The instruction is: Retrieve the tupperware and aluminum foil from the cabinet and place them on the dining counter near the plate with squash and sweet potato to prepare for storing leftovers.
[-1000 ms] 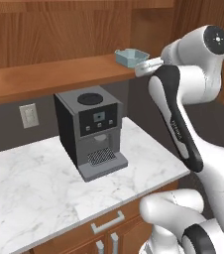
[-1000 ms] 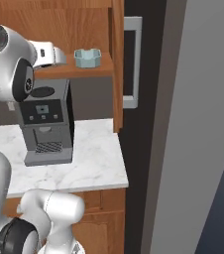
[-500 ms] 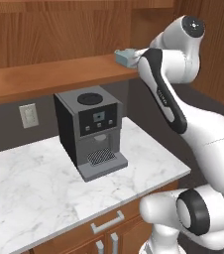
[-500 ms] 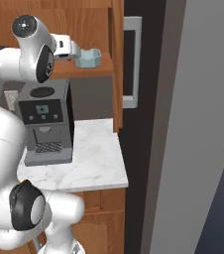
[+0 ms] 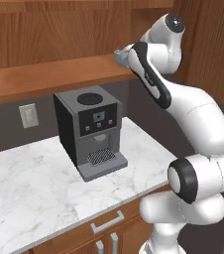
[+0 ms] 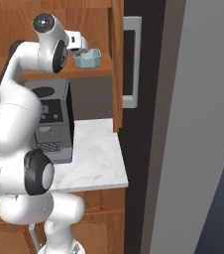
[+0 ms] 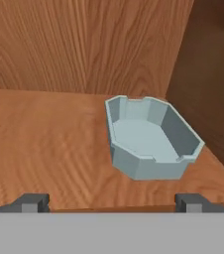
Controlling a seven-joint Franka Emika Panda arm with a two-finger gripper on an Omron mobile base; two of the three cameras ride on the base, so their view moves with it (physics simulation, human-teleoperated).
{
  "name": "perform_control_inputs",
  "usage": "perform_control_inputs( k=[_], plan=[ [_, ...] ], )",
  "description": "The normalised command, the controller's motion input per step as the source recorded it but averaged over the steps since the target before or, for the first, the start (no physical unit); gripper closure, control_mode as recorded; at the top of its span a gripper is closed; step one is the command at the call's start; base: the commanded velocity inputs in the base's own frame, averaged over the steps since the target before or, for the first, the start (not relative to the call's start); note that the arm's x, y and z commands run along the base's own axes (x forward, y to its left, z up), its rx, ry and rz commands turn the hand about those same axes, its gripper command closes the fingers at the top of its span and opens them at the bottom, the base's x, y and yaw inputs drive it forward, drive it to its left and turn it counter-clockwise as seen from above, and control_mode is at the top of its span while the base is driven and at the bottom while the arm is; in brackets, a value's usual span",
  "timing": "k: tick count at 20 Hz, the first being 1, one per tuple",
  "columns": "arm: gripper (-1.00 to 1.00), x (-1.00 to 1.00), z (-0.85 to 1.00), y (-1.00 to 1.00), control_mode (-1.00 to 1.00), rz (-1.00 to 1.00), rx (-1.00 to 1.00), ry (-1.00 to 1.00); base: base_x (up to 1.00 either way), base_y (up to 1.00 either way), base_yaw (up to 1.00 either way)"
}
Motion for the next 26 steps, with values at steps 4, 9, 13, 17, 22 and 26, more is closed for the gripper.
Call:
perform_control_inputs(
  k=[4, 9, 13, 17, 22, 26],
  plan=[
    [-1.0, 0.75, -0.17, 0.0, -1.0, 0.0, 0.0, 0.01, 0.0, 0.0, 0.0],
    [-1.0, 0.67, -0.34, 0.0, -1.0, 0.0, 0.0, 0.07, 0.0, 0.0, 0.0],
    [-1.0, 0.69, -0.11, 0.0, -1.0, 0.02, 0.0, 0.05, 0.0, 0.0, 0.0],
    [-1.0, 0.47, 0.0, 0.0, -1.0, 0.04, 0.0, 0.0, 0.0, 0.0, 0.0],
    [-1.0, 0.34, -0.07, 0.07, -1.0, 0.07, -0.05, 0.02, 0.0, 0.0, 0.0],
    [1.0, 0.3, -0.55, 0.23, -1.0, 0.09, -0.09, 0.2, 0.0, 0.0, 0.0]
  ],
)
